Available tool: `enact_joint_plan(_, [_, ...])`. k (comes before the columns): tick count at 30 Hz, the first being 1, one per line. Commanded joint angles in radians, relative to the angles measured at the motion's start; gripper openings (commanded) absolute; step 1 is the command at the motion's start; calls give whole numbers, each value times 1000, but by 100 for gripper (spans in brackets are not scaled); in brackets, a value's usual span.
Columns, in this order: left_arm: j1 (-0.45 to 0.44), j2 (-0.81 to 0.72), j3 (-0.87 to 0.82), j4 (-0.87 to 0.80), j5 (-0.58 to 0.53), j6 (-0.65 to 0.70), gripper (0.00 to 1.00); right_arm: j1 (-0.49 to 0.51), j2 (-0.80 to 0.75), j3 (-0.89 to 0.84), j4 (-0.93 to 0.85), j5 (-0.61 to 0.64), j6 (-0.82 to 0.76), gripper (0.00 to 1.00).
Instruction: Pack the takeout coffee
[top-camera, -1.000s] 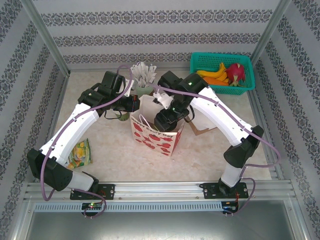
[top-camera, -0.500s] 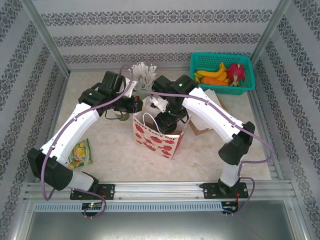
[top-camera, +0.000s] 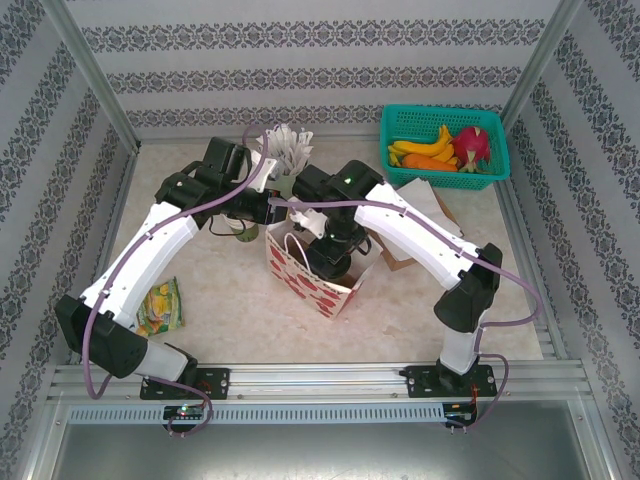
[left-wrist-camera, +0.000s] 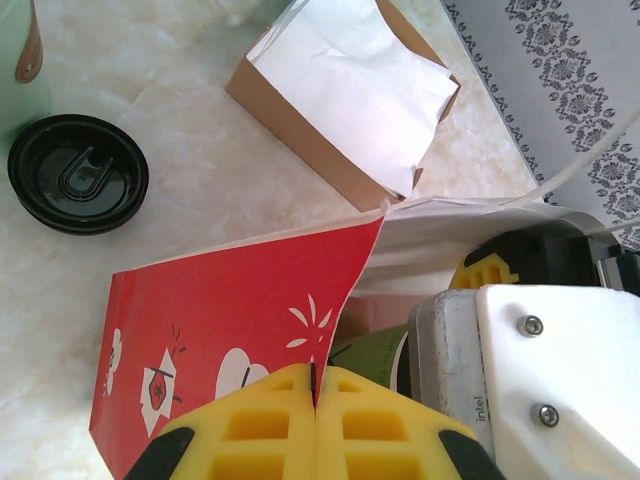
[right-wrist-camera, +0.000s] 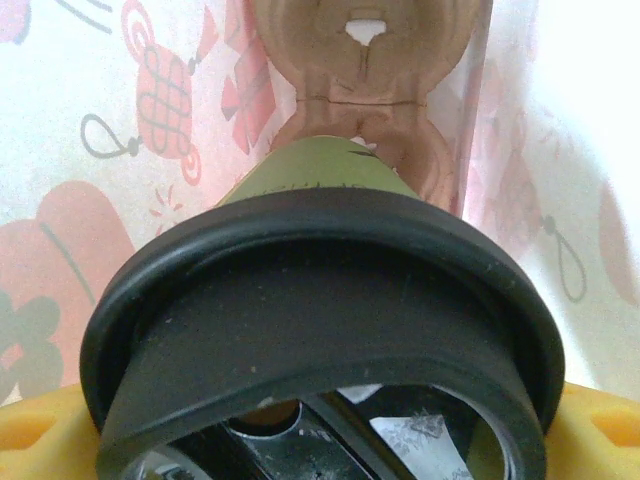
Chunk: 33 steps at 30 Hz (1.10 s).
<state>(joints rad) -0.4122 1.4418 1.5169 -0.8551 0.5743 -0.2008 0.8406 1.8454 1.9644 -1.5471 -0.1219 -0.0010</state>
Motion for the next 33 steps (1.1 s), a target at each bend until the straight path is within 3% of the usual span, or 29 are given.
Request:
enact_joint_plan(1, [3, 13, 22, -33, 18, 9, 0, -14, 18, -17, 9, 27, 42, 59])
enact_joint_plan(9, [10, -7, -18, -15, -28, -27, 0, -24, -2, -94, 109, 19, 119, 59])
enact_joint_plan(33, [15, -13, -7, -27, -54, 13, 0, -18, 18, -241, 195, 51, 105, 58])
